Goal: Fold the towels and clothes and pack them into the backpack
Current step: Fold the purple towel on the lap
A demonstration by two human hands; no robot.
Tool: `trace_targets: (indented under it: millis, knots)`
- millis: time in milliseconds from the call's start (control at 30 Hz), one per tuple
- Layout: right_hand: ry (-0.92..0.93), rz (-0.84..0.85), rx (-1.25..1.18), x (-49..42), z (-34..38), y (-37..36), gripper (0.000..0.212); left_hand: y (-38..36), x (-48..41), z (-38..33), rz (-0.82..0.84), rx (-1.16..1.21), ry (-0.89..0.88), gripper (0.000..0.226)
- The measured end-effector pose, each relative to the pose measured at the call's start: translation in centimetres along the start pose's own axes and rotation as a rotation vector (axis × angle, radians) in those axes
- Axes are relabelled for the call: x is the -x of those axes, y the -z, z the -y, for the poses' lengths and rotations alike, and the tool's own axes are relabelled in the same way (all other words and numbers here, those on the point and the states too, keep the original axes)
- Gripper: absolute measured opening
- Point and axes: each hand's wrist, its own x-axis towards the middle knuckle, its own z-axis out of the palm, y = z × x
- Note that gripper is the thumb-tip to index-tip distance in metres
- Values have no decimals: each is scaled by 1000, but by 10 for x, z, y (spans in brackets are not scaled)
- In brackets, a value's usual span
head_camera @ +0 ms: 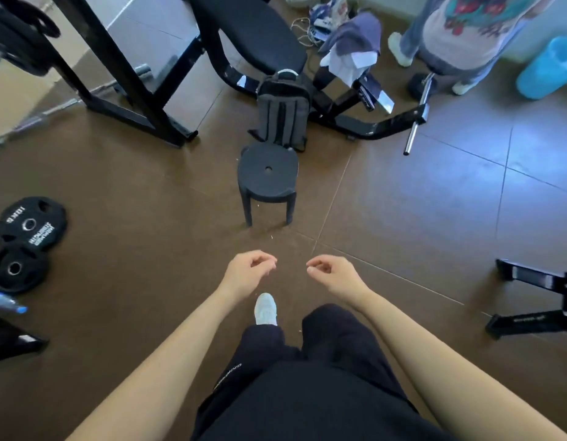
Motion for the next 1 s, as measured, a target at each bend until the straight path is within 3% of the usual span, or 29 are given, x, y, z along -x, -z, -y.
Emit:
trace_targets:
  millis: [233, 533, 733, 1000]
  knots:
    - [-25, -30, -163, -131, 59, 62, 10, 35, -136, -106, 17, -147, -49, 12]
    - [-55, -16, -182, -322, 93, 174, 9, 41, -308, -213, 81, -297, 125, 16]
    - [4, -68, -86, -429, 147, 250, 12, 61, -415, -316, 77, -244, 38, 13]
    - [-89, -236, -155, -553, 182, 290, 11, 94, -578, -376, 277, -334, -87, 16]
